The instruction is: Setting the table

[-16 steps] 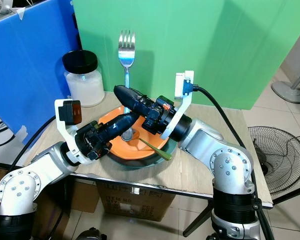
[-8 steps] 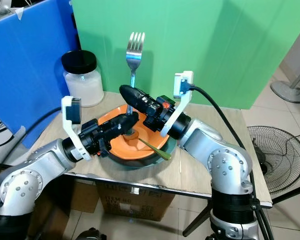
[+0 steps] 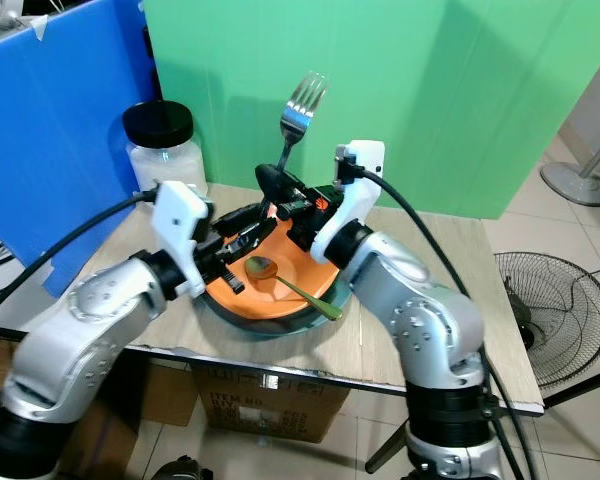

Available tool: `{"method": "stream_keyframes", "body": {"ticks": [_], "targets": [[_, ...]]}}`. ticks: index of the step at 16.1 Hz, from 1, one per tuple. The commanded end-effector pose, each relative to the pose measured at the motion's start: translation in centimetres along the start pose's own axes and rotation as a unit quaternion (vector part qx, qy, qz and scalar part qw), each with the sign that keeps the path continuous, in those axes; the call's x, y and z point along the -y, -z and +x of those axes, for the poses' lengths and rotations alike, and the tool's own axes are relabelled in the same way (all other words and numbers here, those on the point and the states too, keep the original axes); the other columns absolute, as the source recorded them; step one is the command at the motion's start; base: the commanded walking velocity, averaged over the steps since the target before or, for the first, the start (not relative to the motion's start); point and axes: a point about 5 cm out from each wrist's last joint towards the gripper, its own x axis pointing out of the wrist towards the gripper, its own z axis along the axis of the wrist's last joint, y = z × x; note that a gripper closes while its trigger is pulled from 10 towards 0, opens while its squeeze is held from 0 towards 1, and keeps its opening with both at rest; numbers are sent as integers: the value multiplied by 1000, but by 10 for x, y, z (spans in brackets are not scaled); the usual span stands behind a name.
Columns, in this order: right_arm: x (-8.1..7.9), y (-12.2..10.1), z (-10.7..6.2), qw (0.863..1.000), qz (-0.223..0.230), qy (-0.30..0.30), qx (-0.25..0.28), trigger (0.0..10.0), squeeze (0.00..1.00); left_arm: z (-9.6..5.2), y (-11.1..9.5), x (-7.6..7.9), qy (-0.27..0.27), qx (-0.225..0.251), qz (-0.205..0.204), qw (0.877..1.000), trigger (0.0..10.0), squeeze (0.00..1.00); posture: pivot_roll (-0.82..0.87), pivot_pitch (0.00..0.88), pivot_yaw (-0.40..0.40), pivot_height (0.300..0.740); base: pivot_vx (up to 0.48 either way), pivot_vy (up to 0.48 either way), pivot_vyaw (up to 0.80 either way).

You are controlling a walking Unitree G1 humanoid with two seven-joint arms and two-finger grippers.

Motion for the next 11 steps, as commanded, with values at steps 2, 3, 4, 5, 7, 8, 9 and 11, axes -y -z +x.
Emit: {"method": "stream_keyframes", "body": {"ticks": [2,3,4,5,7,8,9,11], "targets": [[-6,-11,4,999,-18,3,33,0,0,2,13,-13,-65,-44,41,996,10000,176,139,0,-32,740,0,0,0],[-6,-11,4,999,-19,9,35,0,0,3,13,-15,-72,-43,45,995,10000,1000,136,0,-29,740,0,0,0],[-5,-11,4,999,-19,13,37,0,0,3,13,-17,-75,-42,49,995,10000,1000,136,0,-29,740,0,0,0],[-4,-11,4,999,-19,17,39,0,0,4,13,-18,-81,-41,58,994,10000,1000,135,0,-28,740,0,0,0],[-2,-12,4,998,-14,32,47,0,0,5,13,-24,-111,-42,87,989,10000,1000,134,0,-27,740,0,0,0],[-2,-12,5,998,-11,36,49,0,0,6,13,-24,-114,-37,88,989,10000,686,135,0,-28,740,0,0,0],[-2,-13,5,998,-10,39,52,0,0,8,10,-23,-110,-24,98,989,10000,0,135,0,-28,740,0,0,0],[-2,-13,6,998,-12,40,53,0,0,10,3,-19,-100,8,96,990,10000,0,135,0,-28,740,0,0,0]]}}
